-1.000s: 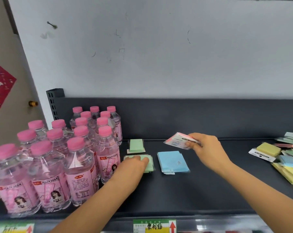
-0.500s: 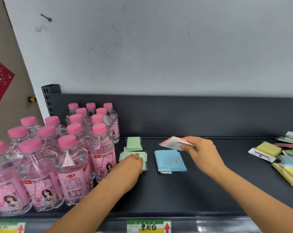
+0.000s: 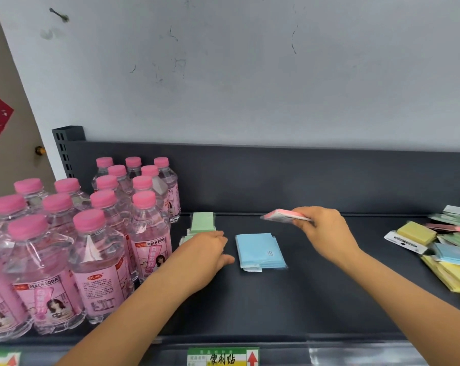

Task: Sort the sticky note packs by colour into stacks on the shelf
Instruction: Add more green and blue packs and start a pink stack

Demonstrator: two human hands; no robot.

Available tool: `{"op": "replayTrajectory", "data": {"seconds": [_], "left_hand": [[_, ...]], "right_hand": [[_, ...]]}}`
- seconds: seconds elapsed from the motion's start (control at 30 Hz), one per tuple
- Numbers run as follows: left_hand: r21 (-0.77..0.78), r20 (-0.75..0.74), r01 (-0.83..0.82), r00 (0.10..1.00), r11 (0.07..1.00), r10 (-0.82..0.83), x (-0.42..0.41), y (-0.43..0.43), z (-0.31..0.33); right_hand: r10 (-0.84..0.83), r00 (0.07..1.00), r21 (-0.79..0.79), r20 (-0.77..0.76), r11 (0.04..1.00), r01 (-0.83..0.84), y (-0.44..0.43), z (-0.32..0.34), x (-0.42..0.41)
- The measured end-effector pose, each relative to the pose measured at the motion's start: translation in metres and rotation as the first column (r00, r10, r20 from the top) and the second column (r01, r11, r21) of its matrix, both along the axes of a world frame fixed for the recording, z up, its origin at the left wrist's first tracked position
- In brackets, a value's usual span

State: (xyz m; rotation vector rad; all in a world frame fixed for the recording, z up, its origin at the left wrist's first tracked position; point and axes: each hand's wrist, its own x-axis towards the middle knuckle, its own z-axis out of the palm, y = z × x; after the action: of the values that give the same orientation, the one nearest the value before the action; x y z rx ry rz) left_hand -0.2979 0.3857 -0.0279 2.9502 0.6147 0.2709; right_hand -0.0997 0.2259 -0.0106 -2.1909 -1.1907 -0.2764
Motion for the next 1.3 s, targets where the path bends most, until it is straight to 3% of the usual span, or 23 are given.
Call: {"op": "replayTrajectory", "data": {"seconds": [0.2, 0.3, 0.53, 0.7, 0.83, 0.9, 1.03, 1.3], "left_hand": [[0.002, -0.015, 0.099, 0.995, 0.995, -0.099, 0.023, -0.013, 0.006], [-0.021, -0.07, 0.133, 0.988, 0.991, -0.135, 0.032, -0.017, 0.003], [0.049, -0.18, 0.15, 0.974, 0.988, -0.139, 0.044, -0.019, -0.002], [0.041, -0.153, 0.148, 0.978, 0.988, -0.141, 0.048, -0.014, -0.004], [0.023, -0.171, 0.126, 0.978, 0.992, -0.12, 0.055, -0.013, -0.006], [0.004, -0.179, 0.136, 0.975, 0.991, -0.133, 0.06, -0.015, -0.005], [-0.092, -0.184, 0.124, 0.973, 0.988, -0.139, 0.07, -0.022, 0.0], [-0.097, -0.197, 0.116, 0.971, 0.988, -0.133, 0.074, -0.029, 0.001]], "right_hand": [[-0.165, 0.986, -0.153, 0.019, 0.974, 0.166, 0.009, -0.011, 0.036], [-0.167, 0.983, -0.232, 0.075, 0.956, 0.18, 0.004, -0.019, 0.051], [-0.045, 0.996, -0.358, 0.082, 0.931, 0.071, -0.006, -0.031, 0.058], [0.112, 0.988, -0.472, 0.106, 0.88, -0.049, -0.042, -0.035, 0.049], [0.176, 0.984, -0.548, -0.031, 0.82, -0.164, -0.056, -0.035, 0.036], [0.161, 0.984, -0.552, -0.08, 0.815, -0.178, -0.054, -0.035, 0.032], [0.102, 0.995, -0.478, -0.022, 0.872, -0.1, -0.049, -0.04, 0.027], [0.066, 0.997, -0.395, 0.047, 0.918, -0.042, -0.043, -0.05, 0.021]]}}
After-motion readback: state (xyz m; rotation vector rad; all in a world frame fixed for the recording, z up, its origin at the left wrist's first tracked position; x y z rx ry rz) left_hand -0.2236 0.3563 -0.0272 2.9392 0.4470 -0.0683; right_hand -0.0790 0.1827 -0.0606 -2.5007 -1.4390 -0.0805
